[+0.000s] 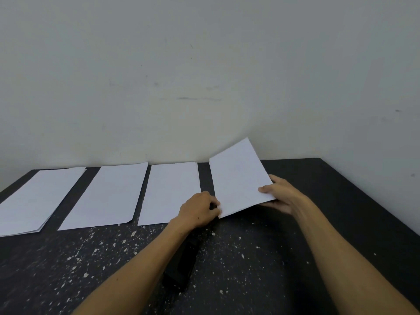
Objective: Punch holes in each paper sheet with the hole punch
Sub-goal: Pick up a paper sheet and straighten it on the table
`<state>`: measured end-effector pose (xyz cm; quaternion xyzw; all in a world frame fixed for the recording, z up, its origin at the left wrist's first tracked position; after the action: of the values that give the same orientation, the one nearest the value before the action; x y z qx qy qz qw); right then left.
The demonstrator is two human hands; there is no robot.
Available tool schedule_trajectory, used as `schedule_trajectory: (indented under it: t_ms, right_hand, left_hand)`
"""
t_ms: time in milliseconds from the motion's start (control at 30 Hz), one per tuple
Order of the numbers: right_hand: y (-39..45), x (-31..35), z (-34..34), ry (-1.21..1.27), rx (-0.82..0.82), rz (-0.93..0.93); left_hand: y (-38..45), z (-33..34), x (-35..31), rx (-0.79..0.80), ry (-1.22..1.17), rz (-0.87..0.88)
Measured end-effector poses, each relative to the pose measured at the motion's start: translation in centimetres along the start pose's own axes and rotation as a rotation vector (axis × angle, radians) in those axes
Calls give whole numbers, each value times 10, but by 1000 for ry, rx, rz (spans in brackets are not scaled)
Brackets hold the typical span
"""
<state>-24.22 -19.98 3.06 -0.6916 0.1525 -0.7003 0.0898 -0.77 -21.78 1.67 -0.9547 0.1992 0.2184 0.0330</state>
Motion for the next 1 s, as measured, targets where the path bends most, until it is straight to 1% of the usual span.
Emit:
schedule_trajectory:
  t_ms: [67, 100, 133, 167, 200, 233, 267, 367, 433, 467, 567, 667, 733, 833, 1000]
  right_hand:
    - [-14, 4, -7, 55, 45, -45]
    - [-23, 5, -11, 74, 71, -70]
    - [-32, 7, -14, 88, 102, -93]
    - [-41, 7, -16, 89, 136, -114]
    - [-50, 8, -17, 79, 170, -132]
    - [-58, 9, -18, 54, 196, -150]
    - [-67, 12, -18, 19, 216, -168]
    - [-83, 21, -18, -122, 215, -236]
    - [-92, 34, -17, -210, 149, -316]
    - [-96, 44, -18, -234, 81, -370]
    - [-108, 72, -24, -187, -113, -503]
    - [-116, 86, -27, -162, -209, -572]
    - [-119, 88, -29, -148, -231, -598]
    - [-117, 78, -34, -138, -238, -592]
    - [-111, 44, -41, -58, -283, -583]
  left_hand:
    - [-3, -10, -2, -91, -195, -62]
    - [-5, -13, 0, -117, -363, -130]
    - [-5, -14, 0, -106, -589, -205]
    - [-5, -11, -4, -59, -846, -259]
    - [-6, -12, -12, -14, -1072, -281]
    - [-6, -18, -20, -2, -1214, -264]
    - [-6, -27, -27, -20, -1262, -225]
    - [-8, -56, -47, -113, -1182, -95]
    - [-10, -71, -63, -166, -1102, -18]
    - [-11, -77, -70, -193, -1056, 13]
    - [-16, -92, -89, -288, -950, 76]
    - [-17, -105, -102, -381, -928, 114]
    - [-17, -107, -107, -417, -916, 135]
    - [-17, -94, -106, -409, -887, 120]
    - [-16, -39, -91, -269, -813, -38]
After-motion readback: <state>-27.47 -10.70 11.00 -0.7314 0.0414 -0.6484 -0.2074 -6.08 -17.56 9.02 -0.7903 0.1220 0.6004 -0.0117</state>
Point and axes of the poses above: each hand's wrist, its own y-axis towards the middle knuckle, its own z-axis out of the palm, x = y × z, the point moved 8 cm from there along y, towards the middle knuckle, and after that the axes turned 2 degrees about x, right-handed, at the moved point
